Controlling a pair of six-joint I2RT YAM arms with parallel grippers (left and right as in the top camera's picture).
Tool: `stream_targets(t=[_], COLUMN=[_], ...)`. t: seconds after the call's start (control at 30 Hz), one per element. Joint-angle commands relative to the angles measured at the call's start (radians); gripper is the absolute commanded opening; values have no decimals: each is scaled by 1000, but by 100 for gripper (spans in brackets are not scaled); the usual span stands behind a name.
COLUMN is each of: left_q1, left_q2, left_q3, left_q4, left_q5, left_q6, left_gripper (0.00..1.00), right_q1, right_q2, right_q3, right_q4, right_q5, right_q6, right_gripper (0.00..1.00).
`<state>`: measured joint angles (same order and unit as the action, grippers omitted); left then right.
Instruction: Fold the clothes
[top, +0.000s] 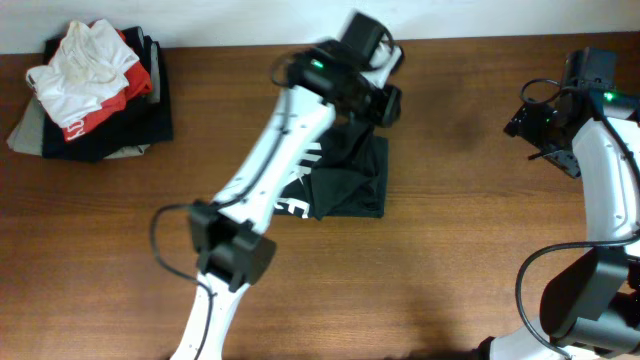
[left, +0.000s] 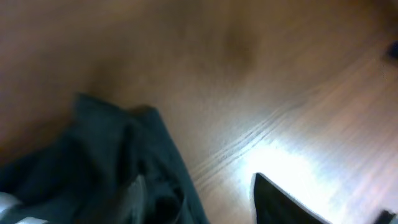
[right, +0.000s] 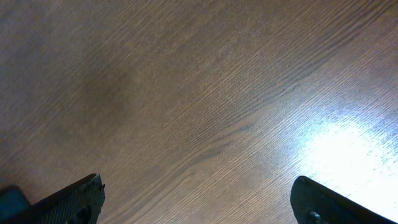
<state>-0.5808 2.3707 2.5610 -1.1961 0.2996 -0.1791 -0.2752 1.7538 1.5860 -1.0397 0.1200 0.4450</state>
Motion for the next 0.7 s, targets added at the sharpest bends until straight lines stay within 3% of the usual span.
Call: stream_targets(t=[0.0, 0.23, 0.43, 0.67], left_q1=[88, 253, 273, 260], left_q2=[-81, -60, -7, -6], left_q3=[83, -25, -252, -436], left_q4=[-105, -211, -97, 57], left_q5=[-89, -140, -109, -29], left_q6=[53, 54, 54, 53], left_gripper=[64, 65, 49, 21], right_q1=[0, 0, 0, 0], right_q2=[5, 5, 5, 5], right_q3=[1, 1, 1, 1], right_q4=[3, 3, 3, 3], right_q5=[23, 23, 23, 23], right_q6=[5, 5, 5, 5], right_gripper=[99, 99, 99, 99])
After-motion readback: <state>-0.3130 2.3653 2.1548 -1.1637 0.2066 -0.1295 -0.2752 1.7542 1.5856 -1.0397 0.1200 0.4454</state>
